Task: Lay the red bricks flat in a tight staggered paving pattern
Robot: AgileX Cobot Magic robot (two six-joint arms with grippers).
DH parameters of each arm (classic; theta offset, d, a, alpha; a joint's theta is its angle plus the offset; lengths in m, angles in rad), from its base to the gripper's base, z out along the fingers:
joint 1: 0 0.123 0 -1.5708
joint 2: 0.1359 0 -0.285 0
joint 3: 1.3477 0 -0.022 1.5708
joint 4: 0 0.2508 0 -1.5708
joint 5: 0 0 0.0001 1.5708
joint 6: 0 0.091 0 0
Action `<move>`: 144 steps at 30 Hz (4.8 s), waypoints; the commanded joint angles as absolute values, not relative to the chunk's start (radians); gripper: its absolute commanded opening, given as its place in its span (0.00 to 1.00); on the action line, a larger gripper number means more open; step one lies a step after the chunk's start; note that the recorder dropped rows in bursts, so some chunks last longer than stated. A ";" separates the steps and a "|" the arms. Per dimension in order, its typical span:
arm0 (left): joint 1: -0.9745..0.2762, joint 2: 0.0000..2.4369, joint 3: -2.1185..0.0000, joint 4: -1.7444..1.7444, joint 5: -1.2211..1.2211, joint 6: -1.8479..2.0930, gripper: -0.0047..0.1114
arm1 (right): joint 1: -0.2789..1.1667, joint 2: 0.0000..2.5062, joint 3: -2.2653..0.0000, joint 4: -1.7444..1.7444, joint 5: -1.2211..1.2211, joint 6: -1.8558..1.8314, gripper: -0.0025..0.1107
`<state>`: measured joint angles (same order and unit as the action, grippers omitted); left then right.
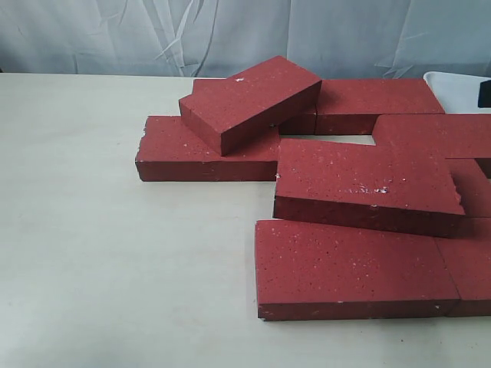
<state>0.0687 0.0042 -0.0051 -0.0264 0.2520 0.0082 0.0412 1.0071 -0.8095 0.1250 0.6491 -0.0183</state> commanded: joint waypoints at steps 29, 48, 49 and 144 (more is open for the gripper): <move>0.071 0.000 0.000 -0.026 0.238 0.007 0.04 | -0.109 1.624 -1.101 -0.020 0.687 0.090 0.01; 0.071 0.000 0.000 -0.026 0.238 0.007 0.04 | -0.004 1.742 -1.101 0.000 0.727 0.025 0.01; 0.071 0.000 0.000 -0.026 0.238 0.007 0.04 | 0.014 1.743 -1.101 0.006 0.727 0.018 0.01; 0.071 0.000 0.000 -0.021 0.238 0.007 0.04 | 0.310 1.493 -1.104 0.289 0.641 -0.021 0.01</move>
